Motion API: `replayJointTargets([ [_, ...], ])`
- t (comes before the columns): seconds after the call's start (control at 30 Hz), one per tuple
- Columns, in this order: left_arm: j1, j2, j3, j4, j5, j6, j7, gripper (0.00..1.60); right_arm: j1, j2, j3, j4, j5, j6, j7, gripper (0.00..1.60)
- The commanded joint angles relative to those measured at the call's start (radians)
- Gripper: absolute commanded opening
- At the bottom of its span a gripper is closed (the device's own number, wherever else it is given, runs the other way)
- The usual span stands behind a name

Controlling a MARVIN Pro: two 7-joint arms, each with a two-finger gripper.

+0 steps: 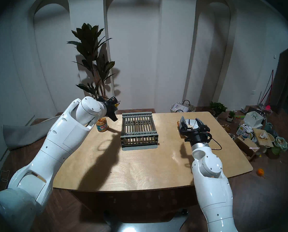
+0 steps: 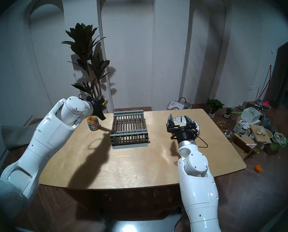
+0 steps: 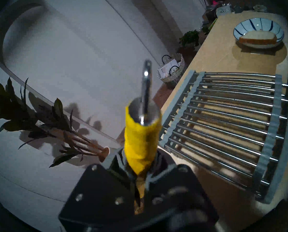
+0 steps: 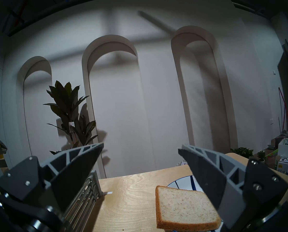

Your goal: Spread peanut butter over the slice of bread with the knife

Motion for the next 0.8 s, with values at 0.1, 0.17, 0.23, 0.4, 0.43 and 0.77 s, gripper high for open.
replayJointTargets([
  [0.1,0.005,0.021,-0.014,-0.104,0.027,0.016,0.045,0.0,0.002,0.005,0.011,-0.028,0.013,-0.008,0.012,1.6],
  [0.17,0.017,0.028,-0.017,-0.13,0.031,0.021,0.054,0.0,0.002,0.006,0.013,-0.028,0.016,-0.008,0.015,1.6],
  [0.23,0.028,0.032,-0.02,-0.153,0.038,0.025,0.069,0.0,0.002,0.006,0.015,-0.028,0.018,-0.008,0.019,1.6],
  [0.4,0.049,0.037,-0.035,-0.203,0.038,0.027,0.088,0.0,0.001,0.008,0.019,-0.028,0.024,-0.008,0.028,1.6],
  [0.43,0.053,0.037,-0.039,-0.213,0.036,0.026,0.091,0.0,0.001,0.008,0.02,-0.028,0.025,-0.008,0.029,1.6],
  [0.77,0.139,0.04,-0.077,-0.335,0.009,-0.03,0.132,0.0,-0.002,0.011,0.032,-0.028,0.036,-0.016,0.043,1.6],
])
